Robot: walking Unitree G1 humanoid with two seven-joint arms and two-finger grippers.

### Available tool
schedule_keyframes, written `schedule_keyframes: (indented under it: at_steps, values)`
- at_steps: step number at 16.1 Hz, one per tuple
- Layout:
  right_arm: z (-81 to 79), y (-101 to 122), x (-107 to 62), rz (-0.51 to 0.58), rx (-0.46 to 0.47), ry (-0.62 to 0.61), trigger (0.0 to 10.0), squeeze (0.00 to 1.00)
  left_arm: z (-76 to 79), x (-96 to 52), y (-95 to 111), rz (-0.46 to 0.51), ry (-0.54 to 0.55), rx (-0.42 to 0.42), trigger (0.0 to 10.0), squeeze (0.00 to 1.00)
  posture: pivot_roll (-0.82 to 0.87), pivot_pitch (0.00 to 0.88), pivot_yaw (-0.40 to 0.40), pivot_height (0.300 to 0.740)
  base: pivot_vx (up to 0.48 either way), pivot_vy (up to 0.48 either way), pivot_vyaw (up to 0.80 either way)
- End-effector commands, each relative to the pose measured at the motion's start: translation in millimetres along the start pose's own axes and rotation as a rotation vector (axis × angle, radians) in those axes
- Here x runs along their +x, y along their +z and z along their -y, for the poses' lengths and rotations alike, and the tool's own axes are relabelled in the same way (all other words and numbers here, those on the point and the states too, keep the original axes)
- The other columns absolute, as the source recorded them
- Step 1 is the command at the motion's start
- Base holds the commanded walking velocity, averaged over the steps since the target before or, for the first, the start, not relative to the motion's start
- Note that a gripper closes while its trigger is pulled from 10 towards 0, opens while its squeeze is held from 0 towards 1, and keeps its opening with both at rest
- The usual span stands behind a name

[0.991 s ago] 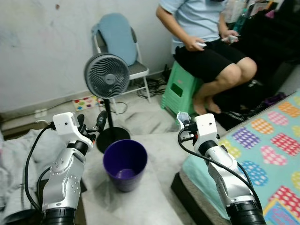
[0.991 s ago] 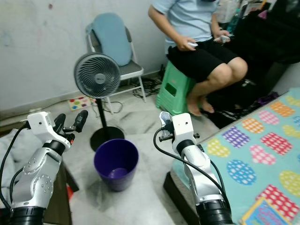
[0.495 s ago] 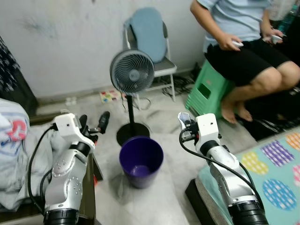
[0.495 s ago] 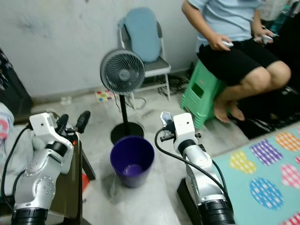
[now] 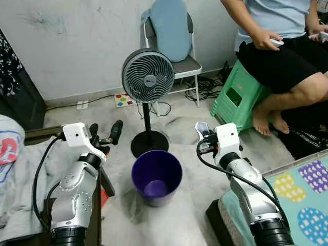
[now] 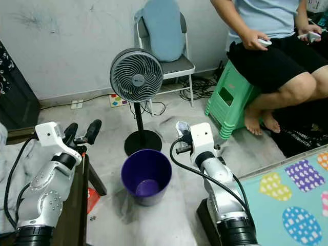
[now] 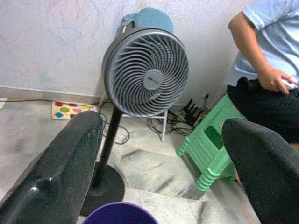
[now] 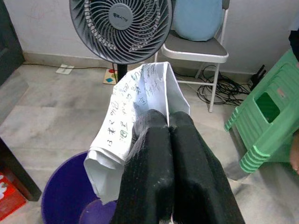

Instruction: Clean up the room

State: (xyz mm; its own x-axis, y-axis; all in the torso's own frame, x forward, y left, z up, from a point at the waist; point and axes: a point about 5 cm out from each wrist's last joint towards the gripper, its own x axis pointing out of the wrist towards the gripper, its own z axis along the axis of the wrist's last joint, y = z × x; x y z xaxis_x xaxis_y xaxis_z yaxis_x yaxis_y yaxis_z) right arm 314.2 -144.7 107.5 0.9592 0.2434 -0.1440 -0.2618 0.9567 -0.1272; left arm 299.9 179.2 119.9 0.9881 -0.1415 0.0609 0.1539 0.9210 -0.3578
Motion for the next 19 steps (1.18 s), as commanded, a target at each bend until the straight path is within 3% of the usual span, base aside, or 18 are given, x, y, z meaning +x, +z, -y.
schedule_keyframes:
  at_steps: [1,17,19]
  values:
    - [1.2,2.3,1.1,0.005,-0.001,-0.006,10.0,0.0,-1.6,0.4,0.8,0.001,0.0,0.004,10.0,0.0,-0.11,0.0,-0.004,0.74,0.251,0.0,0.0]
    - [3.6,-0.4,2.5,-0.019,0.022,-0.022,10.0,0.0,-1.9,1.8,1.6,0.001,0.012,0.001,10.0,0.0,-0.11,0.0,-0.004,0.74,0.092,0.0,0.0]
    - [4.4,-0.9,2.5,-0.023,0.033,-0.025,10.0,0.0,-2.3,1.7,1.3,-0.001,0.016,0.001,10.0,0.0,-0.11,0.0,-0.004,0.74,0.0,0.0,-0.8]
